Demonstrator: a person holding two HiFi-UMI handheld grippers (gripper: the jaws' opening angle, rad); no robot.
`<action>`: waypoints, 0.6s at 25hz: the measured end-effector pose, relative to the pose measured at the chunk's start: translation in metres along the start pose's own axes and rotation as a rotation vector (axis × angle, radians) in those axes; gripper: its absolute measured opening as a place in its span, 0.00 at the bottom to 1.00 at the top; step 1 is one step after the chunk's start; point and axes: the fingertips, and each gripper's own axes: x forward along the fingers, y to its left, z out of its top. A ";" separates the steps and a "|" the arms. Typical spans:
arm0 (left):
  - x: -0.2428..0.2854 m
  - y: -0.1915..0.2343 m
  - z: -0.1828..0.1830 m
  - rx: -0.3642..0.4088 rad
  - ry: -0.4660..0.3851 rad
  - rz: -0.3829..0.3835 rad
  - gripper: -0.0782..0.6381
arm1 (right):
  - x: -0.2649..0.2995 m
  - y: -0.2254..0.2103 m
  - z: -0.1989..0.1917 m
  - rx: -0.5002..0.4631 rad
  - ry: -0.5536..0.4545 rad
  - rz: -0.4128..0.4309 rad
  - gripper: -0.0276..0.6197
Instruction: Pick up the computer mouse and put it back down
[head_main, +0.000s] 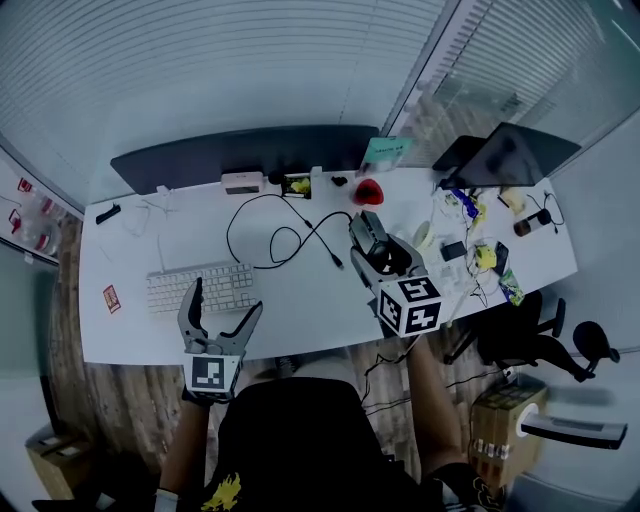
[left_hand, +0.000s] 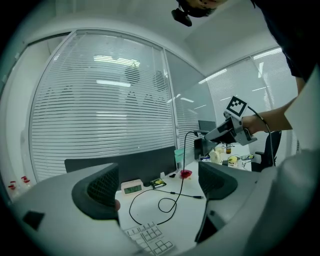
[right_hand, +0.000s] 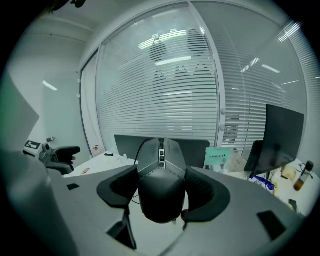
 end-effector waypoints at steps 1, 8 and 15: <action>0.003 -0.001 0.000 -0.001 -0.008 -0.002 0.82 | 0.005 -0.003 -0.009 -0.006 0.016 -0.006 0.51; 0.014 -0.009 -0.004 -0.026 -0.021 -0.005 0.82 | 0.042 -0.004 -0.079 -0.027 0.143 -0.020 0.51; 0.026 -0.018 -0.001 -0.032 -0.057 -0.007 0.82 | 0.070 -0.011 -0.172 -0.031 0.319 -0.041 0.51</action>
